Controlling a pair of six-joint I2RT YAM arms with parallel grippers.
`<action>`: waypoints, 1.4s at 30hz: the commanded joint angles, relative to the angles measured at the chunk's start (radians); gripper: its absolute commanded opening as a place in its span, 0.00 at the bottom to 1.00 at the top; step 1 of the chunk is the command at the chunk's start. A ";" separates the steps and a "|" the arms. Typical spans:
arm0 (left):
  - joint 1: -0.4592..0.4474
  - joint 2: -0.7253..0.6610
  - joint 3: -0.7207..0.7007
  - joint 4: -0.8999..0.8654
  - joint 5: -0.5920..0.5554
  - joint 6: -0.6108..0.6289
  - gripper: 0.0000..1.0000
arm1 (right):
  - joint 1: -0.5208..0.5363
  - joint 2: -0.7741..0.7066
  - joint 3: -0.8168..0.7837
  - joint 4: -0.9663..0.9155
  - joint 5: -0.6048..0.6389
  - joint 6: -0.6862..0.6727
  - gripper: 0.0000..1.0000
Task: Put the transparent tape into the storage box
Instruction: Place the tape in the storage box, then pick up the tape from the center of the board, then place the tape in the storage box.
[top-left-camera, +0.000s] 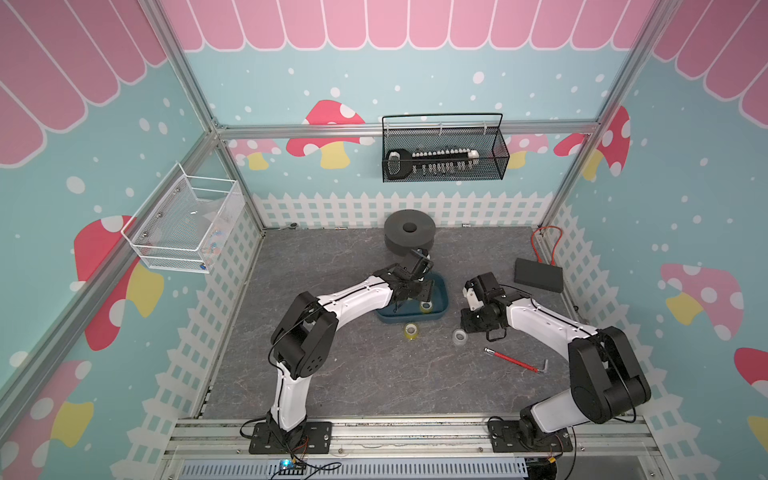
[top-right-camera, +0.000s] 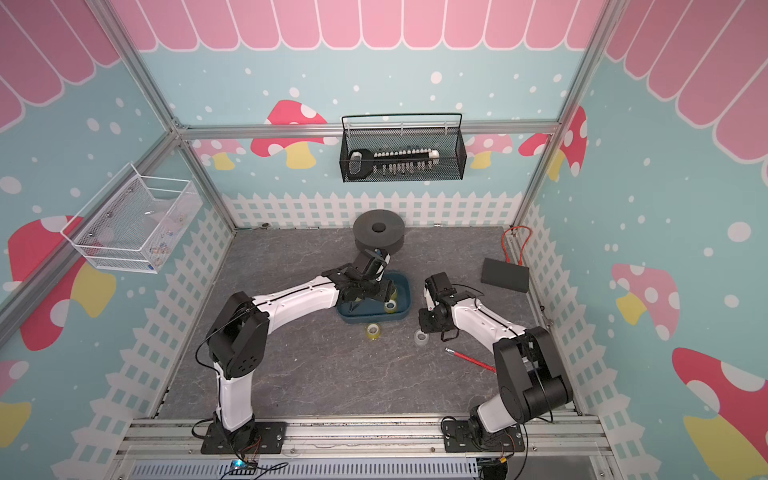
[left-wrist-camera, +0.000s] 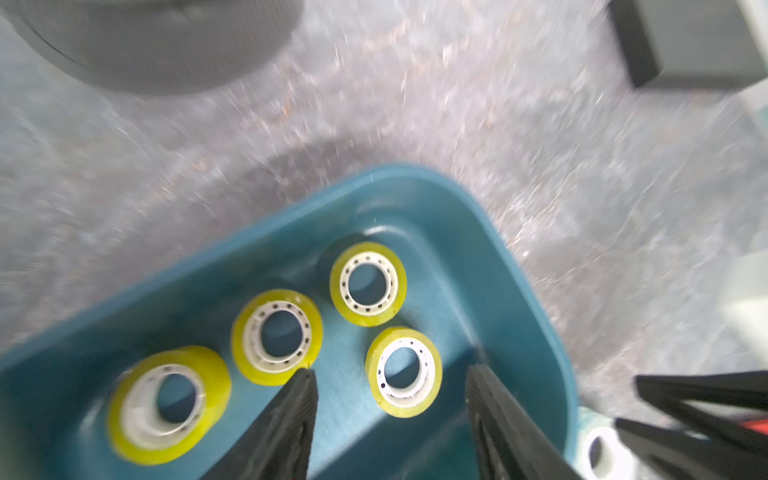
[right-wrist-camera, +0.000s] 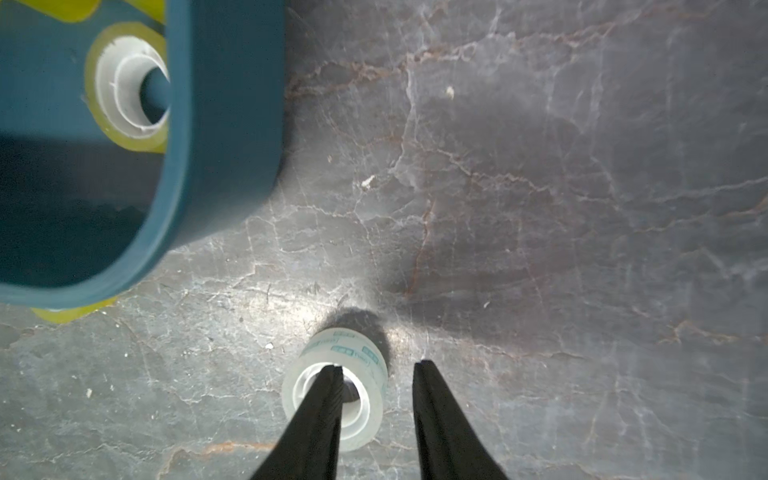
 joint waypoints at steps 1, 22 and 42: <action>0.012 -0.071 -0.012 0.020 -0.028 -0.021 0.63 | 0.001 -0.012 -0.034 0.006 -0.013 0.002 0.36; 0.047 -0.250 -0.141 0.051 -0.042 -0.055 0.70 | 0.031 0.008 -0.089 0.063 -0.006 0.037 0.17; 0.099 -0.496 -0.407 0.143 -0.096 -0.098 0.75 | 0.047 -0.032 0.381 -0.219 0.121 -0.034 0.00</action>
